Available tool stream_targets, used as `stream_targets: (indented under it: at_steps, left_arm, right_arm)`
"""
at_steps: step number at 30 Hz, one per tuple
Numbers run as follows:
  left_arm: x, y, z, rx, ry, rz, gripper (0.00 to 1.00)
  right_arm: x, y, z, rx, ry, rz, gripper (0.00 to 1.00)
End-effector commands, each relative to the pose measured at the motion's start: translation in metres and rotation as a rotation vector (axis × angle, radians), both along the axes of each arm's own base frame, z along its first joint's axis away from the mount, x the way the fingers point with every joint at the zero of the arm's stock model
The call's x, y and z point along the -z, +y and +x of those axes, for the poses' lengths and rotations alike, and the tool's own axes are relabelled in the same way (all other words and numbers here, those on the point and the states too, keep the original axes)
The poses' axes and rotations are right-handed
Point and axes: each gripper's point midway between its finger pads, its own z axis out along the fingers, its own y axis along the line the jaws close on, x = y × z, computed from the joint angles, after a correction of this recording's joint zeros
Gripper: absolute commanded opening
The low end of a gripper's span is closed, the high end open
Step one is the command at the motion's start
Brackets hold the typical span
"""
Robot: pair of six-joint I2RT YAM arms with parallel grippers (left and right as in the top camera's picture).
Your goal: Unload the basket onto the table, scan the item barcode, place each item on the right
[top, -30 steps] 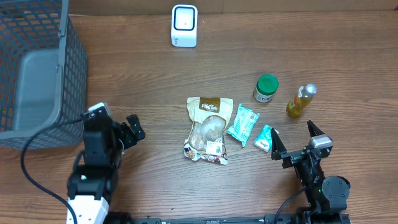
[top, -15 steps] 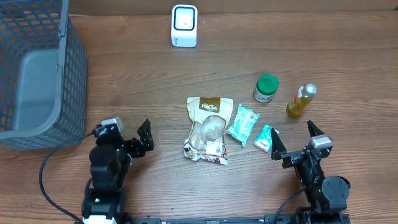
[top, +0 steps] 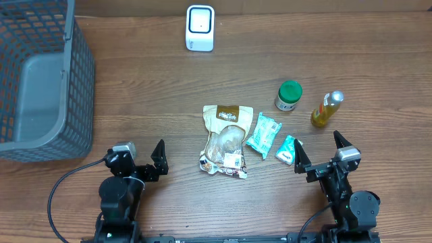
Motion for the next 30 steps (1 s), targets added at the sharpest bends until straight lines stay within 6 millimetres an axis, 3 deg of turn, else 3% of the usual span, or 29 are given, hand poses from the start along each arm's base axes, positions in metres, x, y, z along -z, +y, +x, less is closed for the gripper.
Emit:
stream_targets:
  at_steps: [1, 6, 7, 11, 30]
  left_arm:
    - [-0.008, -0.001, -0.004, 0.029, -0.048, 0.085, 1.00]
    - [-0.015, 0.000, -0.013, 0.039, -0.088, 0.140, 0.99]
    - [-0.033, 0.000, -0.014, 0.039, -0.165, 0.163, 1.00]
    - [-0.051, 0.004, -0.016, 0.021, -0.250, 0.210, 1.00]
    - [-0.049, 0.007, -0.016, 0.010, -0.244, 0.250, 1.00]
  right_arm:
    - [0.002, 0.001, 0.000, -0.002, -0.005, -0.005, 1.00]
    - [0.002, 0.001, 0.000, -0.002, -0.005, -0.005, 1.00]
    - [0.002, 0.001, 0.000, -0.002, -0.005, -0.005, 1.00]
    - [0.002, 0.001, 0.000, -0.002, -0.005, -0.005, 1.00]
    - [0.002, 0.001, 0.000, -0.002, -0.005, -0.005, 1.00]
